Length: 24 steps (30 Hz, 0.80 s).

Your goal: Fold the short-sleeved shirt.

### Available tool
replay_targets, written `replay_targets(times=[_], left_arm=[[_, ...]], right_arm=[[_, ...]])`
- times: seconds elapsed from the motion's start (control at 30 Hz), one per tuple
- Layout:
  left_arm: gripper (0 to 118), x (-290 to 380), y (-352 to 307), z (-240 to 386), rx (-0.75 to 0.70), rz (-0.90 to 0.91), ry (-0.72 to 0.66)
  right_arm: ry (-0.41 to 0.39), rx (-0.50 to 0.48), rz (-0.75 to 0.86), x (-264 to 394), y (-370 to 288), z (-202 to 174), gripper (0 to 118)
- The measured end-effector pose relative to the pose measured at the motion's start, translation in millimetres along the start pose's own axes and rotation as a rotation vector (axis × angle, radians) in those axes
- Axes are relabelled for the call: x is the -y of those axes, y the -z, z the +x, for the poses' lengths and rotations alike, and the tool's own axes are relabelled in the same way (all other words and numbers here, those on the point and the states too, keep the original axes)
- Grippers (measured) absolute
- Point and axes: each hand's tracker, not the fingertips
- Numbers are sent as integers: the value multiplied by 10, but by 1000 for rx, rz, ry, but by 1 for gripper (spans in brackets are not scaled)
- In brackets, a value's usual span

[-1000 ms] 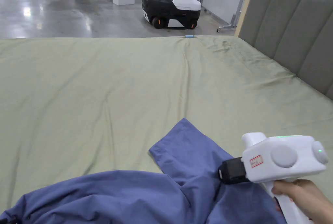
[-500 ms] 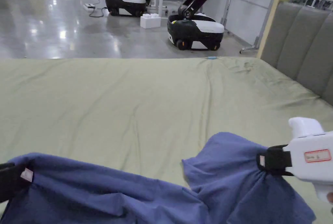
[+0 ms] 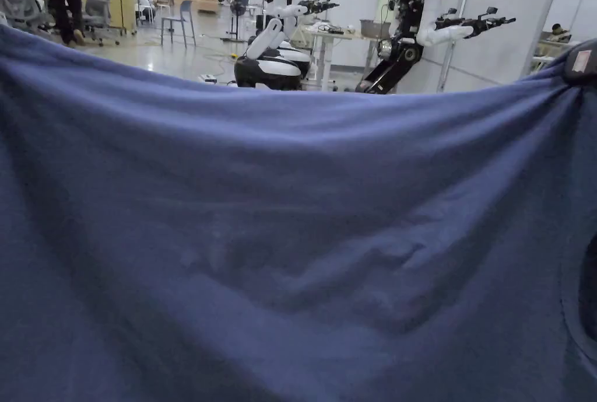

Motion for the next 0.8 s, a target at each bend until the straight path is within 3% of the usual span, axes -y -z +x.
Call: replay_targets(times=[0.27,0.4,0.53,0.7,0.8], left_arm=[[6,-1094,642,81,-124,91,-25],[6,-1355,971,147,-191,180,12],[6,-1442,1309,114,-219,204,16],[6,-1218,1801,-83,-231,181,12],[6,-968,2078,-253,-175,86,-33]], right_arm=[[-114,142,156,-1041,920,-732,4],[-105,164,223,-1313,1304,-977,4],[-111,191,281,-1435,1613,-1102,4],[-42,142,290,-1385,2073,-985,4],[-46,115,272,-1180,2283,-894,4]])
